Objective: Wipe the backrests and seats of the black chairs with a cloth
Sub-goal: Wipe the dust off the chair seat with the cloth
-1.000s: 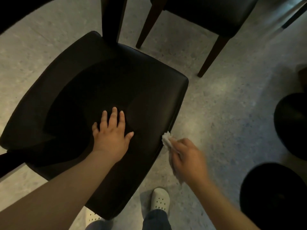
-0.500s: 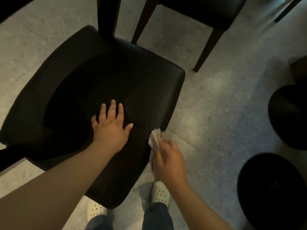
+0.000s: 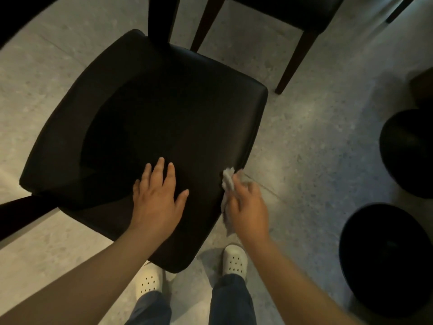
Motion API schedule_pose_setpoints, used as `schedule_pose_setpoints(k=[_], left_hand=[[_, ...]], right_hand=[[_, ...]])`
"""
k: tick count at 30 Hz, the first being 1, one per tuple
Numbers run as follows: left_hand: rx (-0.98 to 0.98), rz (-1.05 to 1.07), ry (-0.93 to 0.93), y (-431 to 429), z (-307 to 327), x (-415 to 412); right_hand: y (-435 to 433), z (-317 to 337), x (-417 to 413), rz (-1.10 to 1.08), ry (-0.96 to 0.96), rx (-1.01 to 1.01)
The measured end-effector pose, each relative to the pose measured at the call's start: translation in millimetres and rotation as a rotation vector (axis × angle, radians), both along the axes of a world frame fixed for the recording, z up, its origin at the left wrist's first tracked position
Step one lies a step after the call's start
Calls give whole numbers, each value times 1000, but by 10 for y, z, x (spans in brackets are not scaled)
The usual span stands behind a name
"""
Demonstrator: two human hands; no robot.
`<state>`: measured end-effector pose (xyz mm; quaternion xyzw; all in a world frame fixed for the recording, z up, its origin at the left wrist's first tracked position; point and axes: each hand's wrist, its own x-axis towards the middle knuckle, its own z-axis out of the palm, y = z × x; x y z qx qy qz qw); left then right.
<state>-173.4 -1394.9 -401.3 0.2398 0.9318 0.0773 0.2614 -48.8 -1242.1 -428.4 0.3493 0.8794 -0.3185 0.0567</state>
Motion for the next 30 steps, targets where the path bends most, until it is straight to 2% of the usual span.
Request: schedule_pose_setpoints(k=[2, 4, 10, 12, 18, 20, 23, 26, 30], left_hand=[[-16, -12, 8, -70, 4, -8], [-27, -29, 5, -125, 10, -7], [-67, -63, 26, -298, -42, 49], [-86, -73, 20, -346, -51, 55], [-63, -130, -5, -473, -66, 11], [-88, -152, 10, -482, -79, 7], [-122, -185, 43, -483, -106, 17], [-128, -195, 58, -490, -118, 15], [-130, -199, 64, -496, -127, 16]], right_hand=[[-243, 66, 253, 90, 14, -78], [-235, 141, 311, 92, 54, -85], [344, 31, -332, -226, 31, 53], [164, 2, -309, -195, -7, 34], [-680, 51, 452, 21, -29, -100], [-664, 114, 490, -33, 28, -108], [-319, 124, 221, -191, 84, -11], [11, 1, -137, -255, 18, 72], [-351, -69, -14, -209, -14, 69]])
